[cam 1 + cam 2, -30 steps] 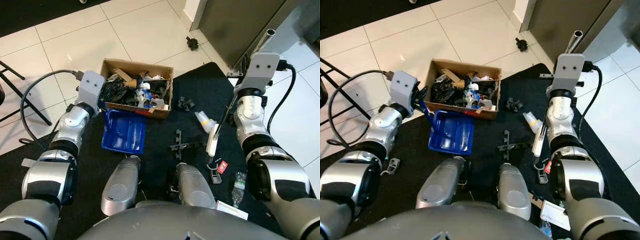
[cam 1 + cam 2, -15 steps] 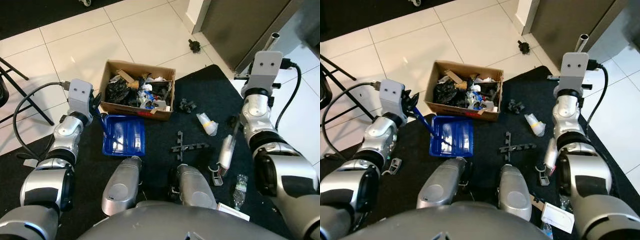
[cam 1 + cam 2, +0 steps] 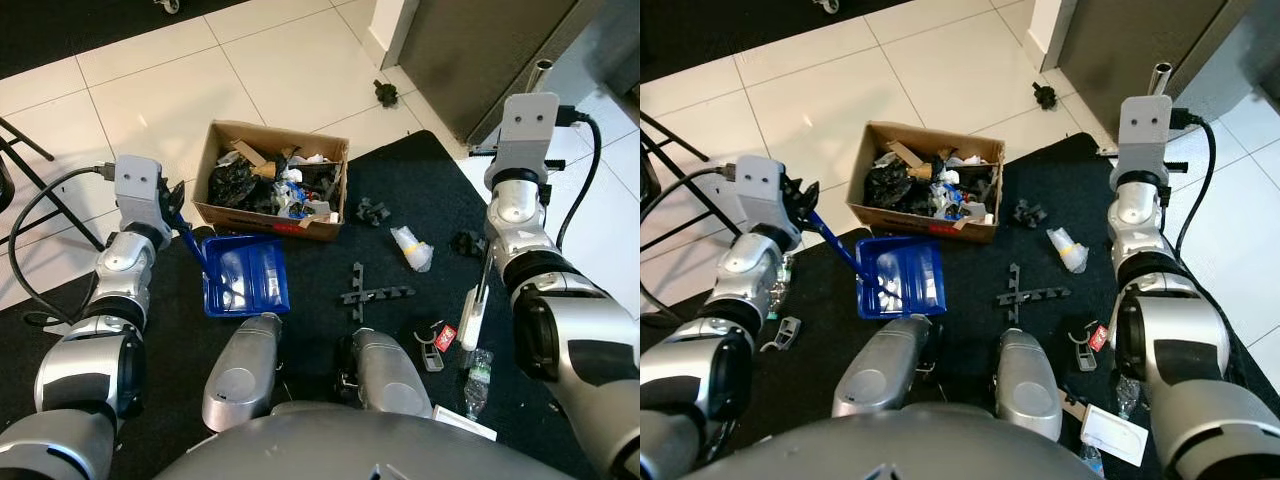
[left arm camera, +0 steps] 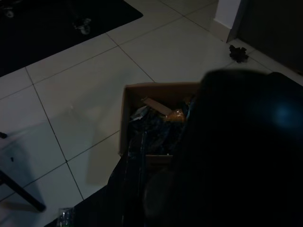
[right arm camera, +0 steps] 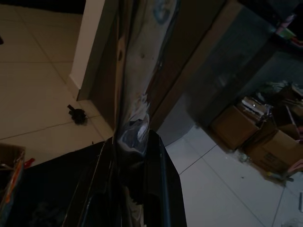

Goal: Sweep floor

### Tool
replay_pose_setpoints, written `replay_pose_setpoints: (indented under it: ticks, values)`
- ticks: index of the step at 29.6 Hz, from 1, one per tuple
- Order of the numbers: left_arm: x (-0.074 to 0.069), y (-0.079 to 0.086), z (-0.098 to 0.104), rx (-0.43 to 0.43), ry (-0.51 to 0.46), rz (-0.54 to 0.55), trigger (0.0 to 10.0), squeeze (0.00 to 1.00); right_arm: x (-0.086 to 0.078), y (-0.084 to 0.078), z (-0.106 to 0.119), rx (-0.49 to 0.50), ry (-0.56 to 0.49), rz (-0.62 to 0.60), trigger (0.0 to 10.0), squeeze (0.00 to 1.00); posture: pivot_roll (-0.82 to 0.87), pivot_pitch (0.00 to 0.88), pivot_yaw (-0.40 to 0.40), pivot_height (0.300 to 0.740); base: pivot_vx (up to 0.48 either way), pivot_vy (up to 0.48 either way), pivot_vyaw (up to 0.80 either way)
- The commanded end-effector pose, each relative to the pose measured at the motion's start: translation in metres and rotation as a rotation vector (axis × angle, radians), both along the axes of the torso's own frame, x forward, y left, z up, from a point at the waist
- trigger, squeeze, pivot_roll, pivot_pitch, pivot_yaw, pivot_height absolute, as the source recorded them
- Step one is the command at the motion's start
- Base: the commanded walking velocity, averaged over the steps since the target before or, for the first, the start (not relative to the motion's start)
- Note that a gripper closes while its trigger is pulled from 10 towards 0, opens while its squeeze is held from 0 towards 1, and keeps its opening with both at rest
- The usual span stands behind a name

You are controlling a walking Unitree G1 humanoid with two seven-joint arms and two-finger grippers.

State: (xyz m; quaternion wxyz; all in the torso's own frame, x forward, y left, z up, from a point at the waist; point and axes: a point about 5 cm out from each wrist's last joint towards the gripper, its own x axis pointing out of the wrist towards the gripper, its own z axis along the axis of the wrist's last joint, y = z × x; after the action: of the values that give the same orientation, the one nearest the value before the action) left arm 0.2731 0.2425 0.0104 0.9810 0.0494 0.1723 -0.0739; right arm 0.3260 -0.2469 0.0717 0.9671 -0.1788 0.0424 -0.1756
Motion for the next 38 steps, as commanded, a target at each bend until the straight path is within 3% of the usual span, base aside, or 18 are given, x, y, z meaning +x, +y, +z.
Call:
replay_pose_setpoints:
  ticks: [1,8,15,19,27,31,32,34,38]
  values:
    - [-0.012,-0.002,-0.014,-0.040,0.075,0.012,10.0,0.04,0.000,0.000,-0.001,0.037,-0.016,-0.027,10.0,0.00,0.19,0.060,-0.064,0.740,0.000,0.000,0.00]
    - [-0.010,-0.001,-0.006,-0.068,0.014,-0.026,10.0,0.05,-0.002,0.014,-0.015,0.247,0.016,-0.013,10.0,0.00,0.23,0.101,-0.058,0.740,0.000,0.000,0.00]
    - [-0.007,0.000,0.004,-0.088,-0.048,-0.044,10.0,0.05,-0.003,0.020,-0.020,0.350,0.034,0.006,10.0,0.00,0.26,0.143,-0.062,0.740,0.000,0.000,0.00]
    - [-0.008,0.000,0.006,-0.098,-0.065,-0.047,10.0,0.05,-0.003,0.020,-0.021,0.360,0.037,0.014,10.0,0.00,0.27,0.154,-0.066,0.740,0.000,0.000,0.00]
    - [-0.013,0.001,0.006,-0.104,-0.067,-0.048,10.0,0.05,0.005,0.009,0.000,0.272,-0.050,0.029,10.0,0.00,0.27,0.164,-0.072,0.740,0.000,0.000,0.00]
    - [-0.015,0.001,0.006,-0.105,-0.063,-0.053,10.0,0.05,0.007,0.004,0.006,0.165,-0.042,0.032,10.0,0.00,0.27,0.167,-0.069,0.740,0.000,0.000,0.00]
    - [-0.016,0.001,0.006,-0.106,-0.059,-0.056,10.0,0.05,0.004,0.012,-0.004,0.109,0.033,0.082,10.0,0.00,0.27,0.167,-0.071,0.740,0.000,0.000,0.00]
    - [-0.016,0.001,0.006,-0.106,-0.058,-0.056,10.0,0.05,0.003,0.015,-0.009,0.091,0.059,0.103,10.0,0.00,0.27,0.167,-0.071,0.740,0.000,0.000,0.00]
    - [-0.016,0.001,0.006,-0.106,-0.059,-0.052,10.0,0.05,-0.002,0.030,-0.024,0.133,0.134,0.166,10.0,0.00,0.27,0.167,-0.076,0.740,0.000,0.000,0.00]
